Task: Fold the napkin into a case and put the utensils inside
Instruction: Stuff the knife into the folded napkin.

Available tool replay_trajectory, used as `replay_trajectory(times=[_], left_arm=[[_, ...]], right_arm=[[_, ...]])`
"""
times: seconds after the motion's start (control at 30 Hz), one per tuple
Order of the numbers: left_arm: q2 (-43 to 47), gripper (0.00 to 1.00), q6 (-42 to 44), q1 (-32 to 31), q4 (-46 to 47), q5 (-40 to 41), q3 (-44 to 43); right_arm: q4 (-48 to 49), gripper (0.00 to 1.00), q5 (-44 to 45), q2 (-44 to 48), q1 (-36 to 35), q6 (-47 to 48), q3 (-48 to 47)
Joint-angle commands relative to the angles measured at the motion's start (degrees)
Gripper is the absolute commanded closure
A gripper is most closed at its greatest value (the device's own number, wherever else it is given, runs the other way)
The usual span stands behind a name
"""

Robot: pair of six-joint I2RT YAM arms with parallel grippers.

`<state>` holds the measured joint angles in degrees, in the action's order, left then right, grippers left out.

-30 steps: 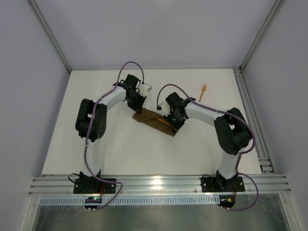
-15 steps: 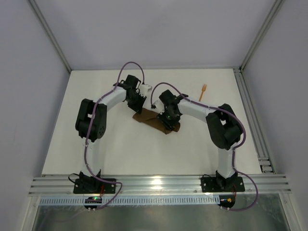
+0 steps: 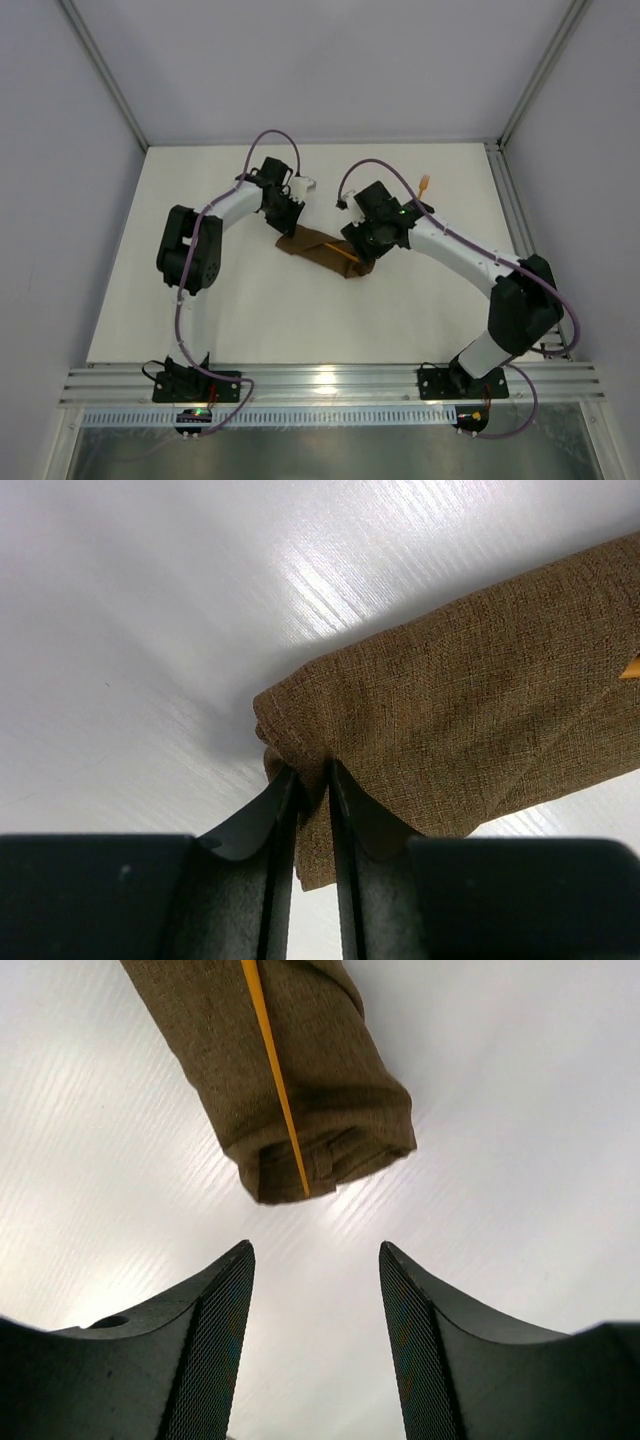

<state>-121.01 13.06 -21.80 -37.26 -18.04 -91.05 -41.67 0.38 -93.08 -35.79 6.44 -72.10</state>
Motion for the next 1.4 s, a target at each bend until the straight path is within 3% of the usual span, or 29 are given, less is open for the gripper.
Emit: replay_trajectory(times=[0.0, 0.03, 0.2, 0.37, 0.63, 1.13, 1.37], left_arm=[[1.74, 0.78, 0.39, -0.43, 0.78, -0.94, 0.61], [1.74, 0.78, 0.30, -0.43, 0.69, -0.94, 0.52], [2.01, 0.73, -0.05, -0.43, 0.43, -0.94, 0.34], [2.53, 0.73, -0.32, -0.43, 0.34, -0.94, 0.34], [2.36, 0.73, -0.31, -0.43, 0.43, -1.20, 0.43], [2.27, 0.75, -0.40, -0.61, 0.52, -1.64, 0.25], [2.62, 0.75, 0.30, -0.70, 0.69, -0.42, 0.78]], right_arm=[[-0.43, 0.43, 2.43, 5.79, -0.07, -10.73, 5.63], [-0.43, 0.44, 3.39, 6.41, -0.07, -12.57, 6.43], [-2.36, 0.97, 11.98, 3.61, -0.33, -30.30, 6.88], [0.01, 0.97, 16.22, -3.14, -0.51, -37.19, 5.92], [-0.34, 0.97, 16.15, -12.30, -1.56, -36.58, -1.55], [-5.17, 0.97, 15.61, -18.98, -2.35, -33.77, -13.51], [-10.09, 0.97, 18.86, -13.72, -1.56, -31.40, -9.48]])
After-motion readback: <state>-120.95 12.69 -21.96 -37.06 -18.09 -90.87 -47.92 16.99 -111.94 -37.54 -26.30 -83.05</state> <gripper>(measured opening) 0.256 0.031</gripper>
